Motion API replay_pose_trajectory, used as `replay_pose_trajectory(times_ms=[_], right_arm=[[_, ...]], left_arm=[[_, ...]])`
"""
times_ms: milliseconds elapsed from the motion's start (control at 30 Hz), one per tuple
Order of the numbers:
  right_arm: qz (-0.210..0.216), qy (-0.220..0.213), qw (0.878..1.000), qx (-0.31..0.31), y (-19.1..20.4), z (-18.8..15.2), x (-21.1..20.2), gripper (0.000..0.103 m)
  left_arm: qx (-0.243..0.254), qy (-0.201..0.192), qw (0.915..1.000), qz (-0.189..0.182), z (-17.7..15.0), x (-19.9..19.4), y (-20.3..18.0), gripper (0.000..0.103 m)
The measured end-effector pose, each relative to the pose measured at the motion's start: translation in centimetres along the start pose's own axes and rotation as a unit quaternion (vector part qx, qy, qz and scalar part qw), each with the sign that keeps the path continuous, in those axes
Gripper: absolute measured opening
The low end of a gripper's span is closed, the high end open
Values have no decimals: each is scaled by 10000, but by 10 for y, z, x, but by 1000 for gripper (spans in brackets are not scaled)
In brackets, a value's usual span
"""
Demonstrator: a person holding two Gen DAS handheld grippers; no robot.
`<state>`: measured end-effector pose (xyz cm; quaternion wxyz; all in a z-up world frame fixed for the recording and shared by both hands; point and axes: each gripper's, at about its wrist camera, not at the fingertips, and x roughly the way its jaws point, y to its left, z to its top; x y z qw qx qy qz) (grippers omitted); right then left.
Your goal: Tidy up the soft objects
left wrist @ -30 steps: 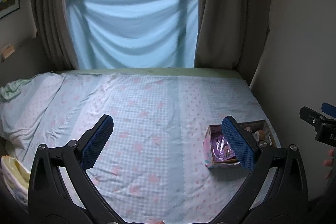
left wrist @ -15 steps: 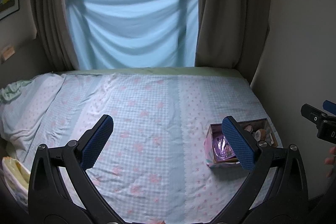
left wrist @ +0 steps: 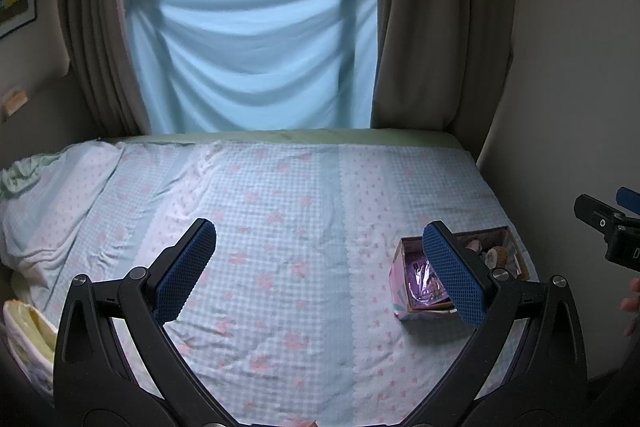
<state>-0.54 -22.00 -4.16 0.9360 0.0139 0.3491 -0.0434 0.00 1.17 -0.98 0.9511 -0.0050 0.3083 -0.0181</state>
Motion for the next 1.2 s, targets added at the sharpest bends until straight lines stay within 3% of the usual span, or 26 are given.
replay_pose_trajectory(times_ms=[1200], right_arm=[[52, 1, 10000, -16, 1, 8, 8, 103]], left_arm=[[-20, -320, 9991, 264, -1, 3, 1, 103]])
